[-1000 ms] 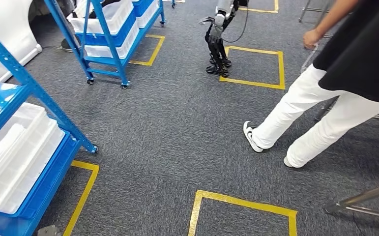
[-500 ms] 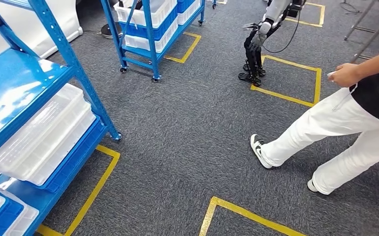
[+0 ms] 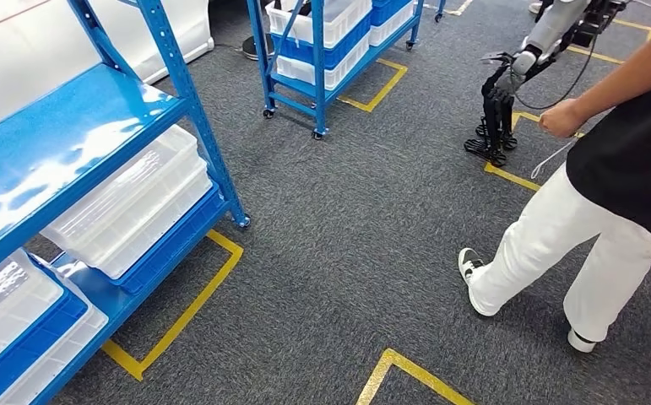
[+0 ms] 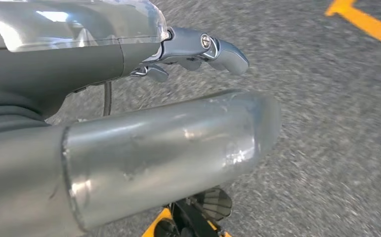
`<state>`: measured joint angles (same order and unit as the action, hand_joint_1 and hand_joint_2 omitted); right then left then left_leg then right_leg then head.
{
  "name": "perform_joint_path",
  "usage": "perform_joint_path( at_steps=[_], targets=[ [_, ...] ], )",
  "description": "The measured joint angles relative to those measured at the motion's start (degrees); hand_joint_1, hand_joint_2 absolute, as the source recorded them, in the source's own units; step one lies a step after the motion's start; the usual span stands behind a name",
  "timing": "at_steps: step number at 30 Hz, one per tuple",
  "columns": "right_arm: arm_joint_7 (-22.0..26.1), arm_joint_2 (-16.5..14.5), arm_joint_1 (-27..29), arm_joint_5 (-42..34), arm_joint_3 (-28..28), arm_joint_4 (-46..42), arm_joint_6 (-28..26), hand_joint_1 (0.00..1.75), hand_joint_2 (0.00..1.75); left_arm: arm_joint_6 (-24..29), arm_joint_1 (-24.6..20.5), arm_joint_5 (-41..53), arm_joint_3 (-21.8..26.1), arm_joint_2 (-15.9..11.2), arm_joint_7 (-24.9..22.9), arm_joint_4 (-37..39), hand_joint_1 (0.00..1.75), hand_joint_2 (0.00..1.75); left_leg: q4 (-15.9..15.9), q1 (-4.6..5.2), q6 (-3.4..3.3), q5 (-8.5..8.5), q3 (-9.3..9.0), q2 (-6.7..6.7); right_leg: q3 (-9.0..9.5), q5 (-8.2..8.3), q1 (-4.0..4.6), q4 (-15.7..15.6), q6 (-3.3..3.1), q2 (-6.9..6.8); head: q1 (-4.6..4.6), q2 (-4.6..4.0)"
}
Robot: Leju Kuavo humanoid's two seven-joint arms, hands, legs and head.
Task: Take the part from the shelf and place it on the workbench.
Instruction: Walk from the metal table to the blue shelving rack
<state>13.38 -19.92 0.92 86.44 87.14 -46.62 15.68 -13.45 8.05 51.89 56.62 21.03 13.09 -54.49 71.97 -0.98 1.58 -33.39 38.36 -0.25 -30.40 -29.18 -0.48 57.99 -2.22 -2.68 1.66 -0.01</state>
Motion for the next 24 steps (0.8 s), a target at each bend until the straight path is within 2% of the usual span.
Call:
perform_joint_path(
  at_steps=[1,2,4,5,7,8,10,11,12,13,14,15,16,17,18,19,20,21,22,23,24],
  targets=[
    [0.05,-0.01,-0.02,0.04,-0.01,0.00,0.08,0.00,0.00,0.01,-0.07,0.18,0.50,0.00,0.15,0.28,0.00,0.00,-3.08,-0.08,0.03,1.81,-1.71,0.42,0.12,-0.15,-0.01,0.08,0.11,-0.61,0.00,-0.01],
    [0.09,-0.03,-0.02,0.09,-0.01,0.00,0.16,0.00,0.00,0.01,-0.15,0.27,0.84,0.00,0.22,0.46,0.00,0.00,-7.18,-0.09,-0.03,3.47,-3.84,1.41,0.26,-0.33,0.01,0.18,0.29,-1.20,0.00,-0.01],
    [0.14,-0.06,-0.02,0.16,-0.01,0.00,0.29,0.00,0.00,0.01,-0.43,0.38,1.30,0.00,0.29,0.74,0.00,0.00,-13.12,0.21,-0.45,5.40,-6.90,2.94,0.48,-0.69,0.18,0.41,0.83,-2.23,-0.03,-0.01],
    [0.18,-0.08,-0.08,0.19,-0.01,0.00,0.37,0.00,0.00,0.02,-0.55,0.44,1.49,0.00,0.32,0.90,0.00,0.00,-14.12,0.42,-0.71,5.47,-7.29,3.25,0.58,-0.78,0.24,0.43,1.12,-2.65,-0.05,0.00],
    [0.30,-0.15,-0.34,0.30,-0.02,0.01,0.55,0.00,0.00,0.17,-0.62,0.63,2.00,0.01,0.37,1.31,0.00,0.00,-14.35,0.58,-1.37,5.63,-7.28,2.30,0.88,-0.86,0.22,0.29,1.70,-3.35,-0.05,0.00],
    [0.36,-0.18,-0.43,0.39,-0.02,0.03,0.62,0.00,0.00,0.31,-0.62,0.70,2.26,0.04,0.36,1.56,0.00,0.00,-14.69,0.51,-1.75,5.81,-7.43,1.86,1.02,-1.17,0.09,0.51,2.00,-2.96,-0.07,-0.01],
    [0.46,-0.20,-0.41,0.56,-0.02,0.12,0.64,0.00,0.00,0.59,-0.76,0.93,2.60,0.10,0.28,2.04,0.00,0.00,-15.36,0.28,-2.59,6.28,-7.82,0.94,-0.07,-3.54,-0.17,3.64,2.38,-0.64,-0.13,-0.02],
    [0.47,-0.19,-0.27,0.62,-0.01,0.17,0.62,0.00,0.00,0.66,-0.88,1.15,2.71,0.13,0.26,2.26,0.00,0.00,-15.46,0.30,-2.85,6.40,-7.79,0.47,-1.46,-5.41,-0.32,6.84,2.44,0.89,-0.15,-0.02],
    [0.48,-0.19,-0.15,0.64,0.00,0.21,0.61,0.00,0.00,0.61,-1.00,1.46,2.84,0.13,0.23,2.40,0.00,0.00,-15.43,0.34,-3.02,6.47,-7.71,-0.08,-3.28,-7.24,-0.35,10.60,2.46,1.81,-0.16,-0.02],
    [0.47,-0.19,-0.03,0.64,0.01,0.26,0.61,0.00,0.00,0.50,-1.07,1.78,2.99,0.13,0.24,2.50,0.00,0.00,-15.38,0.39,-3.08,6.49,-7.65,-0.72,-4.92,-8.31,-0.36,13.81,2.51,2.23,-0.16,-0.02],
    [0.46,-0.19,0.05,0.62,0.01,0.31,0.64,0.00,0.00,0.35,-1.09,2.08,3.17,0.13,0.24,2.55,0.00,0.00,-15.32,0.42,-3.08,6.48,-7.65,-1.43,-5.89,-8.28,-0.36,15.46,2.54,2.43,-0.15,-0.02],
    [0.46,-0.19,0.09,0.61,0.01,0.35,0.68,0.00,0.00,0.19,-1.08,2.34,3.36,0.13,0.25,2.56,0.00,0.00,-15.24,0.42,-3.05,6.44,-7.70,-2.20,-5.94,-7.09,-0.38,15.06,2.53,2.57,-0.15,-0.02],
    [0.46,-0.19,0.11,0.59,0.01,0.39,0.75,0.00,0.00,0.07,-1.07,2.51,3.53,0.13,0.25,2.57,0.00,0.00,-15.12,0.41,-2.97,6.37,-7.77,-2.97,-5.03,-4.98,-0.41,12.57,2.47,2.82,-0.15,-0.01],
    [0.46,-0.19,0.14,0.57,0.01,0.42,0.80,0.00,0.00,-0.03,-1.07,2.63,3.66,0.13,0.25,2.58,0.00,0.00,-14.95,0.37,-2.81,6.26,-7.81,-3.73,-3.54,-2.73,-0.50,8.78,2.35,3.59,-0.15,-0.01],
    [0.43,-0.19,0.17,0.57,0.01,0.44,0.87,0.00,0.00,-0.15,-1.08,2.73,3.75,0.13,0.24,2.58,0.00,0.00,-14.70,0.43,-2.57,6.10,-7.75,-4.42,-2.11,-1.20,-0.58,5.29,2.24,4.89,-0.16,-0.01],
    [0.34,-0.20,0.22,0.57,0.02,0.46,0.96,0.00,0.00,-0.25,-1.13,2.78,3.80,0.13,0.24,2.58,0.00,0.00,-14.47,0.45,-2.27,6.00,-7.60,-5.06,-1.12,-0.34,-0.64,2.79,2.16,5.97,-0.14,-0.01],
    [0.22,-0.20,0.26,0.59,0.02,0.50,1.04,0.00,0.00,-0.35,-1.10,2.83,3.85,0.12,0.20,2.58,0.00,0.00,-14.30,0.45,-1.92,5.95,-7.39,-5.63,-0.62,-0.19,-0.62,1.51,2.09,6.77,-0.13,-0.01],
    [0.08,-0.21,0.26,0.61,0.01,0.53,1.12,0.00,0.00,-0.43,-1.05,2.92,3.91,0.11,0.14,2.59,0.00,0.00,-14.27,0.40,-1.54,5.98,-7.14,-6.20,-0.50,-0.38,-0.48,1.32,1.98,6.92,-0.10,0.00],
    [-0.03,-0.21,0.24,0.63,0.00,0.56,1.17,0.00,0.00,-0.48,-0.96,3.02,4.00,0.11,0.05,2.59,0.00,0.00,-14.32,0.28,-1.16,6.07,-6.96,-6.81,-0.44,-0.30,-0.46,1.21,1.77,6.35,-0.09,-0.01],
    [-0.10,-0.25,0.19,0.64,-0.01,0.59,1.19,0.00,0.00,-0.51,-0.82,3.11,4.13,0.10,-0.03,2.61,0.00,0.00,-14.15,0.20,-0.86,5.95,-6.83,-6.75,-0.28,-0.18,-0.45,0.97,1.46,5.67,-0.10,-0.01],
    [-0.12,-0.29,0.20,0.65,-0.01,0.62,1.16,0.00,0.00,-0.52,-0.76,3.20,4.24,0.09,-0.09,2.63,0.00,0.00,-13.29,0.19,-0.61,5.30,-6.40,-5.84,-0.12,-0.05,-0.51,0.66,1.03,4.95,0.00,-0.01]
  ],
)
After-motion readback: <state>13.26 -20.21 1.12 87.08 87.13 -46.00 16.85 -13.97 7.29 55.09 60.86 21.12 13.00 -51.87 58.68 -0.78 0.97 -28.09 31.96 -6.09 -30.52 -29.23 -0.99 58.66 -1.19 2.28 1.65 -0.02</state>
